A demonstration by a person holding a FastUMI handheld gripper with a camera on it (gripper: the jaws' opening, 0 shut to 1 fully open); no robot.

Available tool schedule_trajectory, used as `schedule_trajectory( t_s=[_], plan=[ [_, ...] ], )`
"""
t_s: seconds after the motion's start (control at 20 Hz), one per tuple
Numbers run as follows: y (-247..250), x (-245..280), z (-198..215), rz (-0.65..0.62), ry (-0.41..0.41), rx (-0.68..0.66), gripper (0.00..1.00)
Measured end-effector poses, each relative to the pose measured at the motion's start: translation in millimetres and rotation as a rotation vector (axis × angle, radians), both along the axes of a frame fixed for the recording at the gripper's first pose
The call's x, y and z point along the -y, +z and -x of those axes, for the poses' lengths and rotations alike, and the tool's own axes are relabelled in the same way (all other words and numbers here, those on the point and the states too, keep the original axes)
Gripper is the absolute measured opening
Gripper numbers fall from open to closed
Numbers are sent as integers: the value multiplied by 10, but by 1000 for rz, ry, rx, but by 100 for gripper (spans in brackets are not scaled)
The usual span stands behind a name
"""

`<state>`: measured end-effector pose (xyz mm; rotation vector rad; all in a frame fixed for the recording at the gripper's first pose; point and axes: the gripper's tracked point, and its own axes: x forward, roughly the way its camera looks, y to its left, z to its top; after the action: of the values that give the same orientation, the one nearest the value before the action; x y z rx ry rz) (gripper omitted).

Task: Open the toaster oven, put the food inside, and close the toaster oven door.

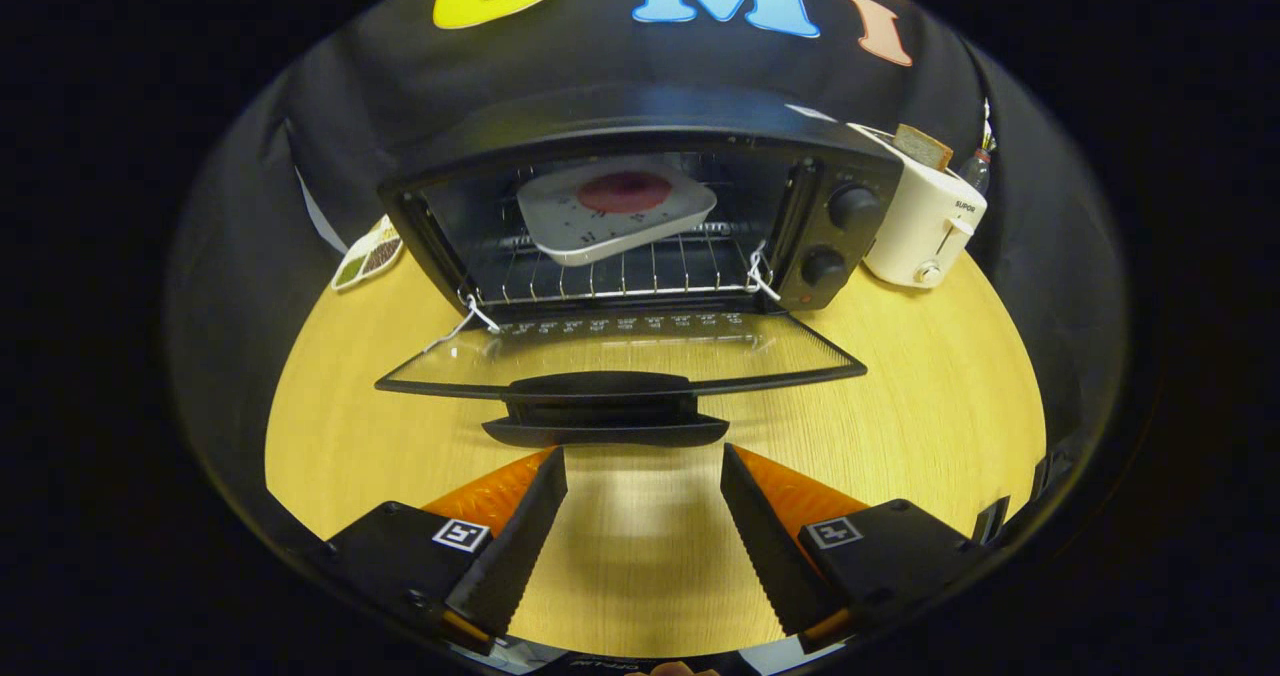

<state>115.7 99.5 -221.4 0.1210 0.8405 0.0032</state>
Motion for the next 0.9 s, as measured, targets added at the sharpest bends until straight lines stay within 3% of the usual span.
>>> schedule_trajectory(
  t_s=[0.4,0.6,0.9],
  plan=[
    [976,-41,-190,37,26,269,99],
    [678,95,-49,47,-29,192,99],
    [1526,512,170,37,-132,463,99]
  ],
)
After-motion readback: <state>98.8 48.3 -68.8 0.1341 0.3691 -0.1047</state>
